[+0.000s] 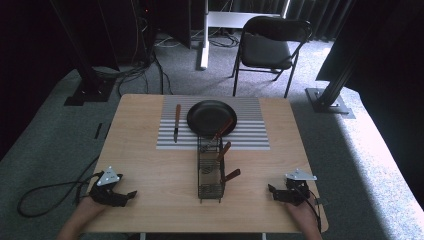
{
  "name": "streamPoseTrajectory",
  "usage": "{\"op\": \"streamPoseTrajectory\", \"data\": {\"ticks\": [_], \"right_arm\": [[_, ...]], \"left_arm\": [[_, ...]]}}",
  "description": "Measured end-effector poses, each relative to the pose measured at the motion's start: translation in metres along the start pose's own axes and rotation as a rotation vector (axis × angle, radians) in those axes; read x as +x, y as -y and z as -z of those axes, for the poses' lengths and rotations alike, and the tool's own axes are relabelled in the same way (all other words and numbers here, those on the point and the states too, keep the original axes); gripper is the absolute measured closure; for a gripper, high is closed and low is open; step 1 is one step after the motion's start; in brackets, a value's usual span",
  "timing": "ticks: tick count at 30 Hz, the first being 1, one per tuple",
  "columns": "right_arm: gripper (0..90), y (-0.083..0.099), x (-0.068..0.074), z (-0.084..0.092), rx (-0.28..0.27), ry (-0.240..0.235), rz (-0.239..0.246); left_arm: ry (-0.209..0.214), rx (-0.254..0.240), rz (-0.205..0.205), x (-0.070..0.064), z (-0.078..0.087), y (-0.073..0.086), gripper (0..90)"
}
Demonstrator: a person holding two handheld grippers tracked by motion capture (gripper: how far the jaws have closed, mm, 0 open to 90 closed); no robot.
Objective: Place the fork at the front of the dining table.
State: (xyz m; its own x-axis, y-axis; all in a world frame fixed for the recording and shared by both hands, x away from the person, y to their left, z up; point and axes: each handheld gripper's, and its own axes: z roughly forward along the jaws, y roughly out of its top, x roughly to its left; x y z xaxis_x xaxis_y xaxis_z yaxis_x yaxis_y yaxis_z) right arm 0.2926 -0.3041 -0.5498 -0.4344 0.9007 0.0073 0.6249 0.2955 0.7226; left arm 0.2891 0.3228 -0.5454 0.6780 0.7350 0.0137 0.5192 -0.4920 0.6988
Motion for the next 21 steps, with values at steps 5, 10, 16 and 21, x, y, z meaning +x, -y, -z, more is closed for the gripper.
{"op": "streamPoseTrajectory", "data": {"ticks": [5, 10, 16, 21], "right_arm": [[12.5, -0.0001, -0.0003, 0.0003, 0.001, 0.0, 0.0], [12.4, 0.0, -0.0009, 0.0006, 0.003, 0.005, -0.004], [12.4, -0.0005, -0.0009, 0.0006, 0.007, 0.012, -0.01], [12.5, -0.0021, 0.0002, 0.001, 0.024, 0.02, -0.019]], "left_arm": [[-0.006, 0.001, 0.005, -0.0004, -0.0002, -0.0005, 8.9], [-0.005, 0.001, 0.005, -0.0004, -0.0002, -0.0005, 8.8], [-0.006, 0.0, 0.005, -0.0004, -0.0002, -0.0004, 8.8], [-0.003, 0.0, 0.003, -0.0002, -0.0004, -0.0004, 8.8]]}}
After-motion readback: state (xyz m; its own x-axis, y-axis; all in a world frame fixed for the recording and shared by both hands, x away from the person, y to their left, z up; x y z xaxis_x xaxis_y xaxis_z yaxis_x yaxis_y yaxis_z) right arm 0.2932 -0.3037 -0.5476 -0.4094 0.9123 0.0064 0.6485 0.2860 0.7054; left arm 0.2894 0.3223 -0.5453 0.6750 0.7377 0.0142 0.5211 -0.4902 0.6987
